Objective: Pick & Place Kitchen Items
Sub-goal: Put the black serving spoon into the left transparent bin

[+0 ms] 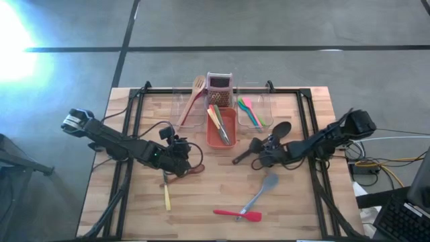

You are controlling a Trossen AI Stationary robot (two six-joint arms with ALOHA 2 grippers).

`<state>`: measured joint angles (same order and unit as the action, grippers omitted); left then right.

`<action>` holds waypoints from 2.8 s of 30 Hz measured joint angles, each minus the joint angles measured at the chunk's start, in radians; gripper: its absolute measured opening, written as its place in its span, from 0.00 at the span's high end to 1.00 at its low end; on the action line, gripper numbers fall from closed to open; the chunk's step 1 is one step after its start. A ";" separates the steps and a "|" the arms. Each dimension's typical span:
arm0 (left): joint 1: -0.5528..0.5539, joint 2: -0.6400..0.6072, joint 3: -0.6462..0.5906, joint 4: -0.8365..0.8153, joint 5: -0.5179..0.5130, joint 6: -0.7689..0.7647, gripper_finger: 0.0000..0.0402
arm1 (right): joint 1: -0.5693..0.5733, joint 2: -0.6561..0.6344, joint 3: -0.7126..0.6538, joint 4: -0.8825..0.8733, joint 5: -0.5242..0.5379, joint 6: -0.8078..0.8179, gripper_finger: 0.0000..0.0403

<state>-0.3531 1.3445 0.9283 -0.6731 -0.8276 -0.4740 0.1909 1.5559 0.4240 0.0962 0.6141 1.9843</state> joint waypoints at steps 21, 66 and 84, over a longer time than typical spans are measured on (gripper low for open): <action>0.000 0.000 0.000 0.000 0.006 -0.005 0.53 | 0.035 0.021 0.015 -0.061 0.120 0.047 0.96; 0.002 0.000 -0.001 0.343 -0.024 0.101 0.53 | 0.277 -0.472 0.380 -0.414 0.441 -1.197 0.97; 0.234 0.002 -0.193 1.435 0.768 0.373 0.55 | 0.420 -0.219 0.431 0.299 0.335 -1.920 0.97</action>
<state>-0.1194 1.3464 0.7357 0.7621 -0.0592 -0.1007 0.6113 1.3370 0.8549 0.3950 0.9491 0.0643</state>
